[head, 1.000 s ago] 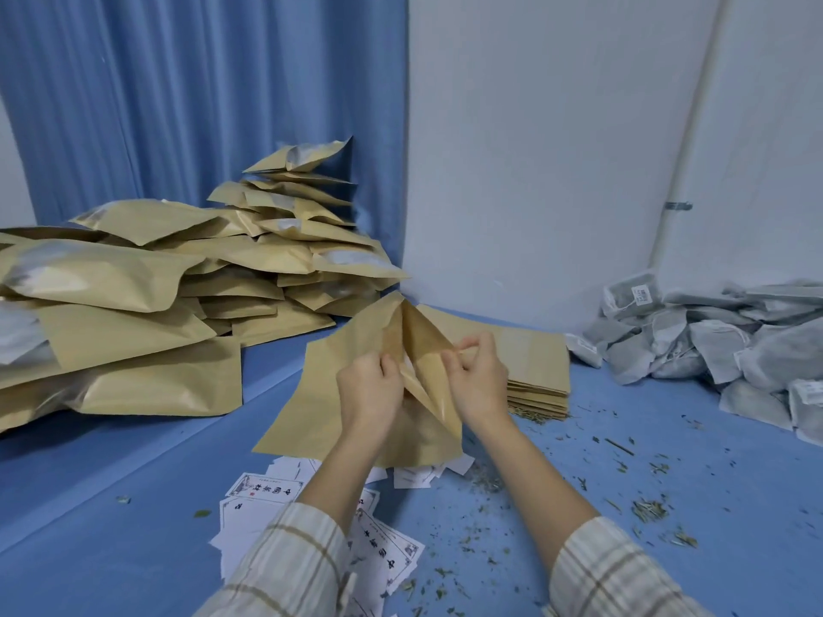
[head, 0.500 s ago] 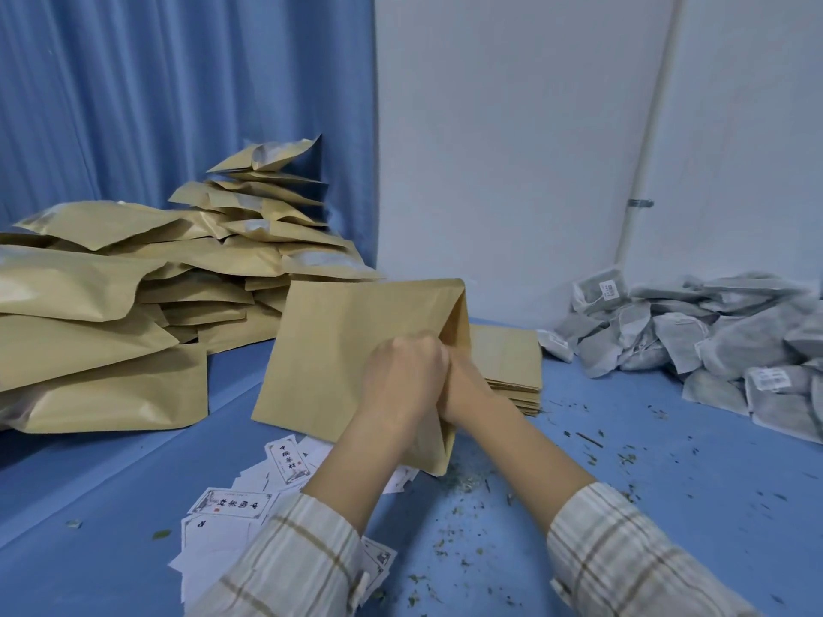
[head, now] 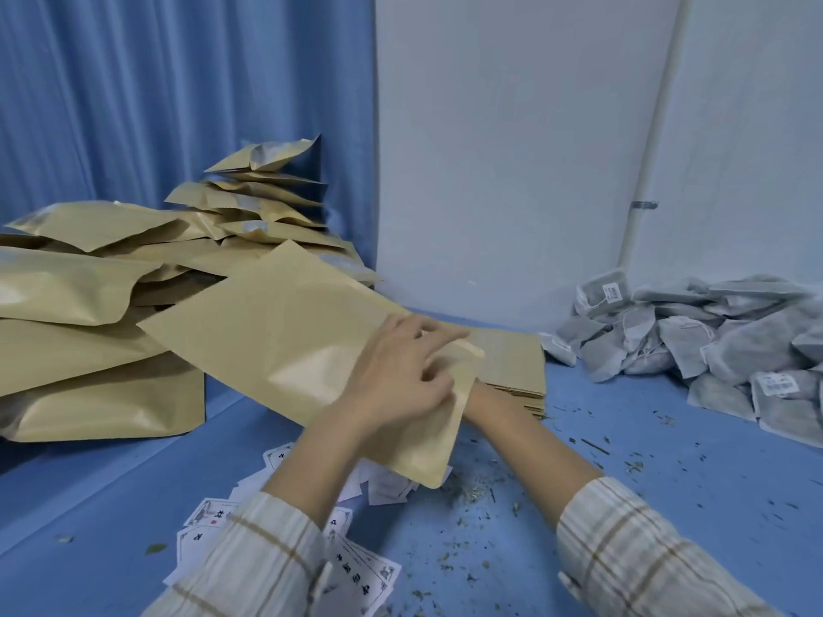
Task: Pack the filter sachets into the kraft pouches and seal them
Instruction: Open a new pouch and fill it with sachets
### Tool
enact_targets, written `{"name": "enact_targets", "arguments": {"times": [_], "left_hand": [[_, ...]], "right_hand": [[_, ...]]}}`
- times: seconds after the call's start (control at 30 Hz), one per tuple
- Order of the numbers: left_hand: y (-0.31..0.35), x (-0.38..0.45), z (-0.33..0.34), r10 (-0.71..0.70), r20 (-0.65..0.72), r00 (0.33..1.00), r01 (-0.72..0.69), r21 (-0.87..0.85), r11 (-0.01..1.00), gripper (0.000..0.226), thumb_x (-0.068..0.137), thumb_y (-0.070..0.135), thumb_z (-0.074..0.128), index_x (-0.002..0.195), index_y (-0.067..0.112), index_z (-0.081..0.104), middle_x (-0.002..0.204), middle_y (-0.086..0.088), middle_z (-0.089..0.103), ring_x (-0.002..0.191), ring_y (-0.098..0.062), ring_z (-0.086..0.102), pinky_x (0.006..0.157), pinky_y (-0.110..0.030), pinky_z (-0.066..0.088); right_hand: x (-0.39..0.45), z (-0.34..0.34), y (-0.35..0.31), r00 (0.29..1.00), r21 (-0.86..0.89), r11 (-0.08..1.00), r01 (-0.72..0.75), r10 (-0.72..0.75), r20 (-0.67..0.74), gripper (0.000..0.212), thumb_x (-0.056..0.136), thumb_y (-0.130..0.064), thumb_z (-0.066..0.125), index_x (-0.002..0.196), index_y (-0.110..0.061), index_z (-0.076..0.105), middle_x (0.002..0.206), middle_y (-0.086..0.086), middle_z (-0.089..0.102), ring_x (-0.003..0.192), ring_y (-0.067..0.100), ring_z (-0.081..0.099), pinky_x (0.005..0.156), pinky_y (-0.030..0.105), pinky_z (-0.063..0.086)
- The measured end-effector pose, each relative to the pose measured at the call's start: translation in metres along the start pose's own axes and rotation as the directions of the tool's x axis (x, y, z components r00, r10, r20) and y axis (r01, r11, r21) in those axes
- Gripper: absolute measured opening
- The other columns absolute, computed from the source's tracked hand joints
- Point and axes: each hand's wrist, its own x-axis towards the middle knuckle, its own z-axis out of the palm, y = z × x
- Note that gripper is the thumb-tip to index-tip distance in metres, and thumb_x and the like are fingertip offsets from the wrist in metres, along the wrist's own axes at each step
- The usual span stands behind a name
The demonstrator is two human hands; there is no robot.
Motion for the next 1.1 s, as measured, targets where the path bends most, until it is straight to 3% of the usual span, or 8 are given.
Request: {"name": "enact_targets", "arguments": {"times": [0.1, 0.17, 0.3, 0.43, 0.5, 0.73, 0.87, 1.1], "left_hand": [[-0.023, 0.005, -0.009, 0.047, 0.227, 0.973, -0.058, 0.040, 0.998, 0.049, 0.093, 0.044, 0.050, 0.139, 0.049, 0.035, 0.152, 0.016, 0.026, 0.140, -0.006, 0.016, 0.114, -0.033, 0.002], [-0.026, 0.011, -0.004, 0.088, 0.292, 0.952, -0.089, -0.010, 0.996, 0.047, 0.092, 0.048, 0.051, 0.137, 0.048, 0.039, 0.149, 0.019, 0.033, 0.138, -0.003, 0.024, 0.116, -0.034, 0.008], [-0.010, 0.023, 0.023, 0.194, 0.172, 0.966, -0.165, -0.170, 0.972, 0.039, 0.087, 0.046, 0.061, 0.125, 0.046, 0.056, 0.129, 0.022, 0.057, 0.121, -0.001, 0.047, 0.106, -0.027, 0.030], [0.016, 0.037, 0.059, 0.145, 0.073, 0.987, -0.110, -0.357, 0.927, 0.033, 0.084, 0.048, 0.062, 0.116, 0.054, 0.058, 0.121, 0.026, 0.061, 0.113, 0.004, 0.052, 0.100, -0.020, 0.037], [0.034, 0.047, 0.077, 0.102, 0.030, 0.994, -0.081, -0.403, 0.912, 0.031, 0.084, 0.049, 0.061, 0.114, 0.055, 0.058, 0.121, 0.029, 0.059, 0.114, 0.008, 0.051, 0.096, -0.015, 0.038], [0.102, 0.080, 0.136, 0.145, -0.080, 0.986, -0.164, -0.337, 0.927, 0.028, 0.088, 0.044, 0.059, 0.116, 0.046, 0.063, 0.120, 0.023, 0.062, 0.112, -0.001, 0.054, 0.097, -0.028, 0.038], [0.132, 0.098, 0.167, 0.139, -0.074, 0.988, -0.154, -0.281, 0.947, 0.029, 0.090, 0.044, 0.055, 0.119, 0.047, 0.060, 0.124, 0.025, 0.059, 0.116, 0.001, 0.048, 0.094, -0.020, 0.027], [0.176, 0.119, 0.227, 0.126, -0.008, 0.992, -0.122, -0.315, 0.941, 0.031, 0.090, 0.042, 0.056, 0.120, 0.041, 0.062, 0.120, 0.020, 0.063, 0.114, -0.006, 0.053, 0.095, -0.021, 0.030]], "right_hand": [[0.018, 0.008, 0.018, 0.997, 0.022, 0.998, -0.054, 0.053, 0.047, 0.035, 0.099, -0.018, 0.040, 0.066, -0.027, 0.033, 0.069, -0.005, 0.034, 0.068, 0.014, 0.041, 0.079, 0.033, 0.039], [0.016, 0.003, 0.023, 0.993, 0.173, 0.983, -0.069, 0.052, 0.101, 0.035, 0.100, -0.011, 0.037, 0.066, -0.018, 0.039, 0.070, 0.000, 0.039, 0.066, 0.014, 0.043, 0.071, 0.027, 0.043], [0.001, -0.013, 0.048, 0.992, 0.261, 0.957, -0.124, 0.110, 0.068, 0.037, 0.100, -0.007, 0.032, 0.065, -0.014, 0.039, 0.069, 0.001, 0.038, 0.060, 0.009, 0.039, 0.047, 0.008, 0.039], [-0.014, -0.031, 0.086, 0.987, 0.377, 0.923, -0.079, 0.125, -0.100, 0.019, 0.100, -0.011, 0.038, 0.091, -0.007, 0.055, 0.085, 0.007, 0.049, 0.077, 0.015, 0.049, 0.060, 0.011, 0.041], [-0.022, -0.045, 0.110, 0.958, 0.429, 0.901, -0.068, 0.179, -0.225, 0.023, 0.099, -0.009, 0.038, 0.080, -0.013, 0.051, 0.076, 0.002, 0.044, 0.067, 0.011, 0.043, 0.053, 0.008, 0.038], [-0.038, -0.077, 0.201, 0.861, 0.289, 0.942, -0.170, 0.284, -0.421, 0.030, 0.095, -0.009, 0.044, 0.065, -0.012, 0.041, 0.065, -0.009, 0.038, 0.068, 0.011, 0.040, 0.052, 0.006, 0.035], [-0.038, -0.090, 0.243, 0.842, 0.313, 0.937, -0.154, 0.290, -0.455, 0.030, 0.094, -0.005, 0.044, 0.066, -0.016, 0.043, 0.068, -0.003, 0.045, 0.081, 0.018, 0.043, 0.061, 0.023, 0.032], [-0.039, -0.095, 0.314, 0.768, 0.641, 0.763, -0.080, 0.457, -0.448, 0.038, 0.091, -0.006, 0.047, 0.055, -0.018, 0.045, 0.060, -0.002, 0.044, 0.056, 0.009, 0.038, 0.049, 0.016, 0.032]]}}
